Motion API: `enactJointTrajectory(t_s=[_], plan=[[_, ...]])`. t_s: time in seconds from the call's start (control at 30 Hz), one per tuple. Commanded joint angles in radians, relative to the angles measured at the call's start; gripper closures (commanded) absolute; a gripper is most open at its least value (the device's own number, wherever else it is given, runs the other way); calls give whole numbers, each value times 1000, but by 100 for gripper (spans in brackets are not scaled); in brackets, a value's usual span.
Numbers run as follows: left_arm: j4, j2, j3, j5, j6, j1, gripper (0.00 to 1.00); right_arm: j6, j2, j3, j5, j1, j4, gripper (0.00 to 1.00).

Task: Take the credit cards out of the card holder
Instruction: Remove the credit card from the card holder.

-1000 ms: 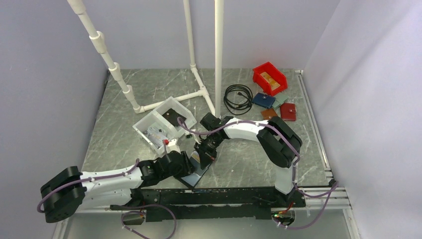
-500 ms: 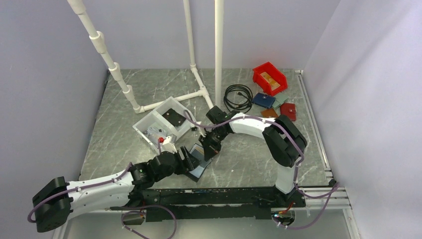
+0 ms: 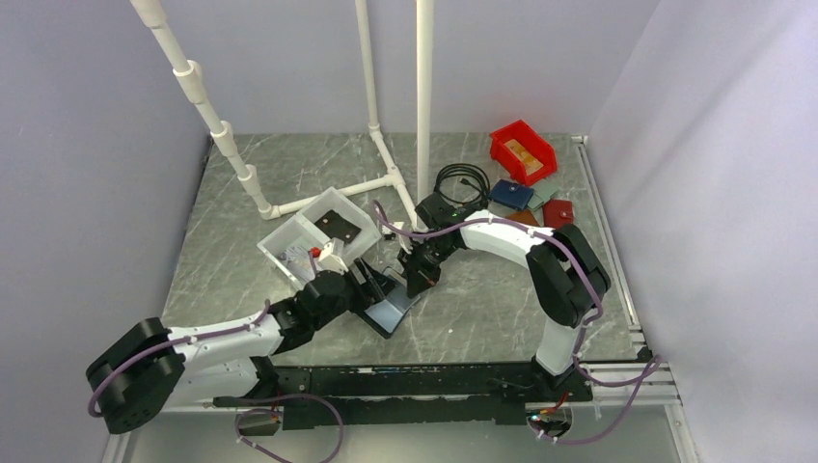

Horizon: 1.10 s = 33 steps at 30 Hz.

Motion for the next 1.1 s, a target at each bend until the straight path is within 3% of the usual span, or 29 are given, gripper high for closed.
enactJointTrajectory(t_s=[0.0,0.23,0.57,1.07], plan=[[178,61,43,55,2,32,20,-38,-51,20,-4,-7,-16,100],[228,169,56,90,-48,49,21,-20,-32,20,-12,-7,-8,100],[152,162,16,-15,-180,50,18,0,0,22,-35,-4,4,100],[56,194,24,-24,-295,56,18,-8,29,26,-61,38,3,89]])
